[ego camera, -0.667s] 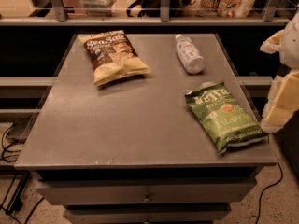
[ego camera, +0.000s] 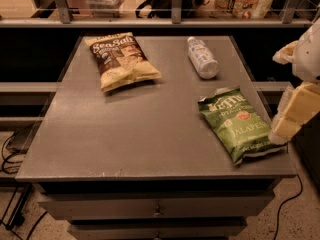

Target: Move green jalapeno chip bag near brown chip bag

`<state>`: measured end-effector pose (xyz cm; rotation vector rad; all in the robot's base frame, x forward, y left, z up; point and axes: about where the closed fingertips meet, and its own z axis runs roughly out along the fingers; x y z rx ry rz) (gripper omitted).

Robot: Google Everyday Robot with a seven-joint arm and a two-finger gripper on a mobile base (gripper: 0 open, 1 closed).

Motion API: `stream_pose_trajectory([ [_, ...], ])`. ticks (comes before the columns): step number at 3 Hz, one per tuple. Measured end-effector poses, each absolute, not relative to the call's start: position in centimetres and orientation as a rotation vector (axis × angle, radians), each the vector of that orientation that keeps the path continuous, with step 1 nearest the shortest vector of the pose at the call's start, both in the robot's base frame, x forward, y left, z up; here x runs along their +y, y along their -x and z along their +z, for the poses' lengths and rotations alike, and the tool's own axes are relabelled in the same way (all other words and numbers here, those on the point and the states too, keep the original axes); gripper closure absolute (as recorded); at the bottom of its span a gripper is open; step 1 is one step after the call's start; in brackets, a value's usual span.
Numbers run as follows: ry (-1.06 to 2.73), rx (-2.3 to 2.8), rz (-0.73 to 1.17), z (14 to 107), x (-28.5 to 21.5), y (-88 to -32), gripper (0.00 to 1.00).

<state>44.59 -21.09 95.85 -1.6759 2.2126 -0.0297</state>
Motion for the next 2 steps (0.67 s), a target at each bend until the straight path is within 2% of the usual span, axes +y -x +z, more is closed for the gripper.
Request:
stream_pose_trajectory([
  [2,1.648,2.23,0.041,90.7,-20.0,-46.9,0.0],
])
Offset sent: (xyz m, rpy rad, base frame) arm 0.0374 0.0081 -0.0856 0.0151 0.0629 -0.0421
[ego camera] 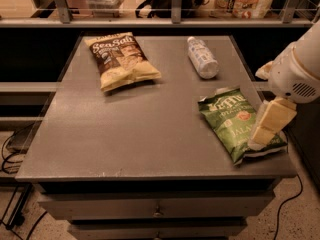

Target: Move green jalapeno chip bag near brown chip bag

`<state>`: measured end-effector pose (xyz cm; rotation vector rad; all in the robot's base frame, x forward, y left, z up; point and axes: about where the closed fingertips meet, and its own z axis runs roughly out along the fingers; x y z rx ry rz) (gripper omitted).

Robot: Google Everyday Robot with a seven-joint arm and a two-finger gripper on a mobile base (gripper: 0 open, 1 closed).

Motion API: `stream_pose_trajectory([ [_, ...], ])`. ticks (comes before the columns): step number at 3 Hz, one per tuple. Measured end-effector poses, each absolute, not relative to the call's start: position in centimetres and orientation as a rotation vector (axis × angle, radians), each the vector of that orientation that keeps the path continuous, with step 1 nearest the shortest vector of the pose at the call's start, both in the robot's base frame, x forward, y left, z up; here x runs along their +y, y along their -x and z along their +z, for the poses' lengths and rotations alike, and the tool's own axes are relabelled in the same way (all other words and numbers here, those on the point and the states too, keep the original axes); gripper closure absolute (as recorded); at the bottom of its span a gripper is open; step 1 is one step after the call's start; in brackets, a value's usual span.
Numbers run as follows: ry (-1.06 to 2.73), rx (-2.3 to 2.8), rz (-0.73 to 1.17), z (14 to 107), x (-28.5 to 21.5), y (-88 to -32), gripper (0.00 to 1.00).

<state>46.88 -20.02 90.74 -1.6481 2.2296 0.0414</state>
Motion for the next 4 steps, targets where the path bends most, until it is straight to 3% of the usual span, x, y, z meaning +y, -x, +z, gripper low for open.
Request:
stream_pose_trajectory([
  [1,1.631,2.303,0.057,88.0,-20.8,-47.4,0.0],
  [2,1.612,2.367,0.098,85.9,-21.1,-47.4,0.18],
  [4,1.609,2.372,0.121,85.7,-20.6,-47.4,0.65],
])
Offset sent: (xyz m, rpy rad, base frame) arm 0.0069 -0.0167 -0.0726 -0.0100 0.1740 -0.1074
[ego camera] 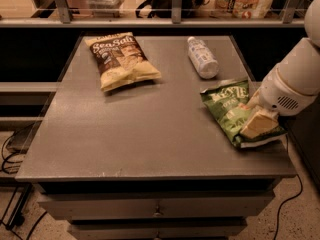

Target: Move green jalapeno chip bag near brown chip bag

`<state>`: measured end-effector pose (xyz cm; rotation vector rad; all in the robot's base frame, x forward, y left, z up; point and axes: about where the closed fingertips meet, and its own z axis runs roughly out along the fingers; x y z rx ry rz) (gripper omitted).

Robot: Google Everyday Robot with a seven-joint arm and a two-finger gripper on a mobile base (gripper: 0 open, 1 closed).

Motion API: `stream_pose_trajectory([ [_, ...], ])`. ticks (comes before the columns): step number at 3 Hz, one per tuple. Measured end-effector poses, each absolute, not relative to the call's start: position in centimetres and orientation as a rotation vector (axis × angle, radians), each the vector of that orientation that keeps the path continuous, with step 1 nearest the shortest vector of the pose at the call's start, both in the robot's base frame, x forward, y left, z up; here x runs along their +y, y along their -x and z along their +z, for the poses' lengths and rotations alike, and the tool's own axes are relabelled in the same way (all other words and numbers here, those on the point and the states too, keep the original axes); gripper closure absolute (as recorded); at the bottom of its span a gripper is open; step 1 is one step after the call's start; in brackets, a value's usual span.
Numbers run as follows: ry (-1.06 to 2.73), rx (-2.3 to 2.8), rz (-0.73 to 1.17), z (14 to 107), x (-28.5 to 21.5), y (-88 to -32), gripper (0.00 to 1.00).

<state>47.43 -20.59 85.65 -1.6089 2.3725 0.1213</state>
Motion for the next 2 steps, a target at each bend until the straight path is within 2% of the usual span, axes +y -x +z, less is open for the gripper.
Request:
stream_pose_trajectory([
  [1,1.629,2.32,0.112,87.3,-19.5,-47.7,0.88],
  [2,1.694,2.214,0.084,90.4,-17.2,-48.4,1.0],
])
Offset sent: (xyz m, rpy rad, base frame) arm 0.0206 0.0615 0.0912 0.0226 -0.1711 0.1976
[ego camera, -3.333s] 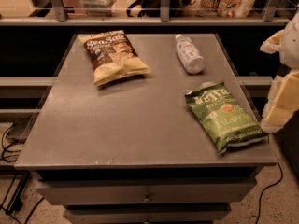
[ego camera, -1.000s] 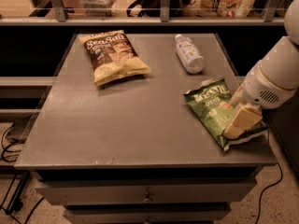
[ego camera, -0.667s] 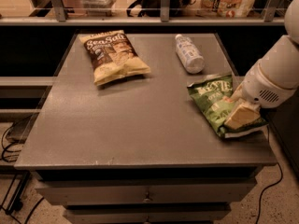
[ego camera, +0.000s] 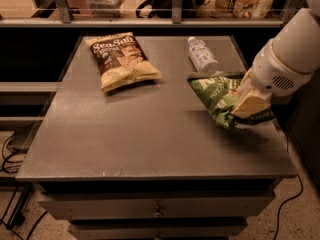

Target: Move green jalapeno chip bag near brown chip bag

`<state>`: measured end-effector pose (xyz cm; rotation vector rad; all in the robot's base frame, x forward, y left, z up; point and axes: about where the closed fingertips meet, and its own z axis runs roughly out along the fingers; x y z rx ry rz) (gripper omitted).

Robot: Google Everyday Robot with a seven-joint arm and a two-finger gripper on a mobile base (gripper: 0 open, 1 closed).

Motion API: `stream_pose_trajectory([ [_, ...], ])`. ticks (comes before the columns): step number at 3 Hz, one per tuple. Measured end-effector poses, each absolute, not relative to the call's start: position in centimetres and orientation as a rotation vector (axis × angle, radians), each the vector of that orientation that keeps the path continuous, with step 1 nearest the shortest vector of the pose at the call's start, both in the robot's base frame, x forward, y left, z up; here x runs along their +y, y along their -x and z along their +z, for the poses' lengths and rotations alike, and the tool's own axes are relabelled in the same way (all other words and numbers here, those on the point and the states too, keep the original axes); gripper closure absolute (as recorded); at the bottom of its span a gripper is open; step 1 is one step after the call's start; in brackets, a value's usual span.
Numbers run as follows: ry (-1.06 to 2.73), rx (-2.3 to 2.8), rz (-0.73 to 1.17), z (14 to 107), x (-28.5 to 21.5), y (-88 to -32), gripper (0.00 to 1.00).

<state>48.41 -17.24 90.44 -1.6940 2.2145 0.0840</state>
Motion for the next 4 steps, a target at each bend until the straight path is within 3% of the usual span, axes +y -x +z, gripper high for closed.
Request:
stream_pose_trajectory([
  [1,1.771,2.065,0.072,94.4,-13.6,-49.3,1.0],
  [4,1.705,2.042,0.125,93.8,-11.3,-50.9,1.0],
])
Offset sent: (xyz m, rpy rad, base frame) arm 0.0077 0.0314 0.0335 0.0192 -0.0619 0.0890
